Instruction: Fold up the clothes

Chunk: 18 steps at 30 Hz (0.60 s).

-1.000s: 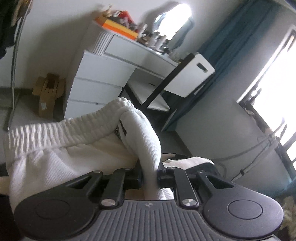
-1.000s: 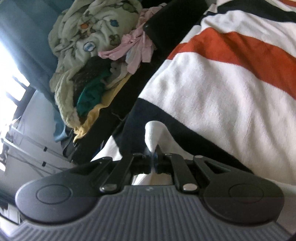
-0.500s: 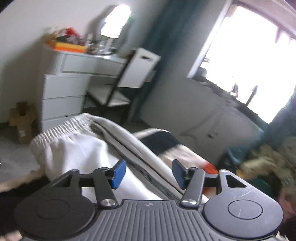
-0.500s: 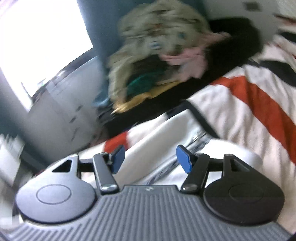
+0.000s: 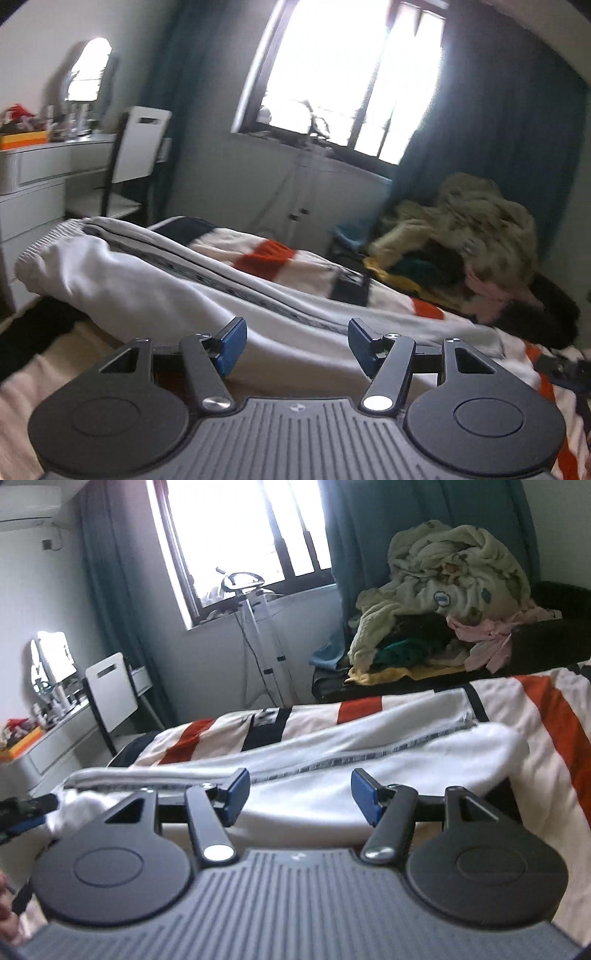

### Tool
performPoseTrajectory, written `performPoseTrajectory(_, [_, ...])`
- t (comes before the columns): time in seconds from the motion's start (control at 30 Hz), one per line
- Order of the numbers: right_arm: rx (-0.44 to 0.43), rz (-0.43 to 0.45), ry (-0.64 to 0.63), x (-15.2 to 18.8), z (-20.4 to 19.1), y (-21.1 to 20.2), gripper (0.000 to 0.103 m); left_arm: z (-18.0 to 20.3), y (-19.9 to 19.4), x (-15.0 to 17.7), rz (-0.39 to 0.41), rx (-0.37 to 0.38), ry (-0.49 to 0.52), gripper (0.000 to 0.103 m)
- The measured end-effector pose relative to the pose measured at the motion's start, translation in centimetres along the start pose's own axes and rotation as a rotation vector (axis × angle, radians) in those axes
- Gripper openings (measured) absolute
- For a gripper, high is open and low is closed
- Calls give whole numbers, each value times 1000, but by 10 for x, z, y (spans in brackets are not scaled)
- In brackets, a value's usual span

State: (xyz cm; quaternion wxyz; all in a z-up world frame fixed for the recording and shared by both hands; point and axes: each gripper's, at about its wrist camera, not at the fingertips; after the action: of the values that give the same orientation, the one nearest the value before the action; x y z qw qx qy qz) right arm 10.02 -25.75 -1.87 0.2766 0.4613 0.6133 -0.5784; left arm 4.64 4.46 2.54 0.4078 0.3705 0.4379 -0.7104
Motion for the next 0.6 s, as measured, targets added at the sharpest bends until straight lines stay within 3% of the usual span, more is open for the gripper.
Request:
performPoseTrajectory(0.2, [10, -23, -6, 30, 9, 2, 63, -3, 7, 45, -20, 46, 15, 63])
performPoseTrajectory(0.6, [74, -11, -27, 34, 8, 7, 64, -22, 18, 48, -66, 55, -9, 63])
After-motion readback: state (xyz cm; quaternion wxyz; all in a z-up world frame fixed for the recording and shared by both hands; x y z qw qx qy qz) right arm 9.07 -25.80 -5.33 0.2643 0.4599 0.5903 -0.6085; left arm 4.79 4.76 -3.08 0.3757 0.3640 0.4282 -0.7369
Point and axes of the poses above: each gripper's, at about its wrist camera, not at the fingertips, and y roughly the way its jaws point, z to its right, x to its underside, and after that the axes turned 13 degrees about x, right-handed
